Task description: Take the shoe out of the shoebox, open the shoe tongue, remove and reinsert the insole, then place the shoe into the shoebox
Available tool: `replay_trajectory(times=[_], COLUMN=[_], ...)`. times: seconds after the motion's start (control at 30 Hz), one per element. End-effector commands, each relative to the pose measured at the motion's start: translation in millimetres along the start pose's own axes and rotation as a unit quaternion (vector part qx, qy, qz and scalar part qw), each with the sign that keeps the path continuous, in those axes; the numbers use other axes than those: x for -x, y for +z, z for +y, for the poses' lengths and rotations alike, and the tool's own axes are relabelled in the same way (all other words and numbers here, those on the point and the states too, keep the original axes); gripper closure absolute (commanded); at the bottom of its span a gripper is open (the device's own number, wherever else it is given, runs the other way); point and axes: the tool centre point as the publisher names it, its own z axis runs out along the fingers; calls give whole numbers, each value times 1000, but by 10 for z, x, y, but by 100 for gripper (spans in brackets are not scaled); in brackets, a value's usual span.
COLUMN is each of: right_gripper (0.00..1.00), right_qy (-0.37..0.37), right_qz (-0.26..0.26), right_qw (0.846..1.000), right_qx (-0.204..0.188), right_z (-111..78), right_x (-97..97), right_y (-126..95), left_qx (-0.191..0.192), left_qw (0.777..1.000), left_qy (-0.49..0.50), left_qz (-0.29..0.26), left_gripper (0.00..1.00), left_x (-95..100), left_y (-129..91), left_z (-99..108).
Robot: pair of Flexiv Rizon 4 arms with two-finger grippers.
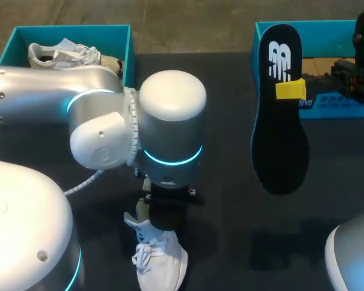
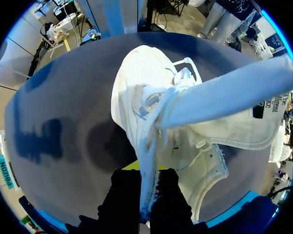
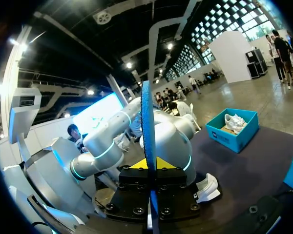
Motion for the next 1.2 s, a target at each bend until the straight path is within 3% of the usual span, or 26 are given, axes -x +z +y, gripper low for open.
replay_trajectory(times=[0.03,0.1,0.17,0.27,0.3,0.33,0.4,0.8,0.97,1.2], right_gripper=[100,100,100,100,100,100,100,100,100,100], right_qy=[0,0,0,0,0,0,0,0,0,0], right_qz=[1,1,1,1,1,1,1,1,1,1], right_qw=[1000,1000,1000,1000,1000,1000,1000,1000,1000,1000], right_qx=[-1,-1,-1,-1,-1,-1,-1,-1,-1,-1], right_z=[13,13,13,13,13,13,13,13,13,13], right_x=[19,19,19,19,19,19,19,19,19,19], right_y=[19,19,19,19,19,19,19,19,19,19], left_qx=[-4,-7,-9,-11,-11,-11,-10,-1,6,26], left_qw=[1000,1000,1000,1000,1000,1000,1000,997,988,957], left_qy=[-1,-5,-6,-6,-6,-6,-7,-54,-96,-137], left_qz=[12,14,15,16,16,15,13,-49,-122,-254], left_gripper=[100,100,64,52,27,14,2,0,0,0], left_x=[124,135,139,129,126,125,121,96,14,-224], left_y=[92,121,142,159,160,160,151,-95,-416,-930], left_z=[40,48,49,28,24,22,21,149,270,348])
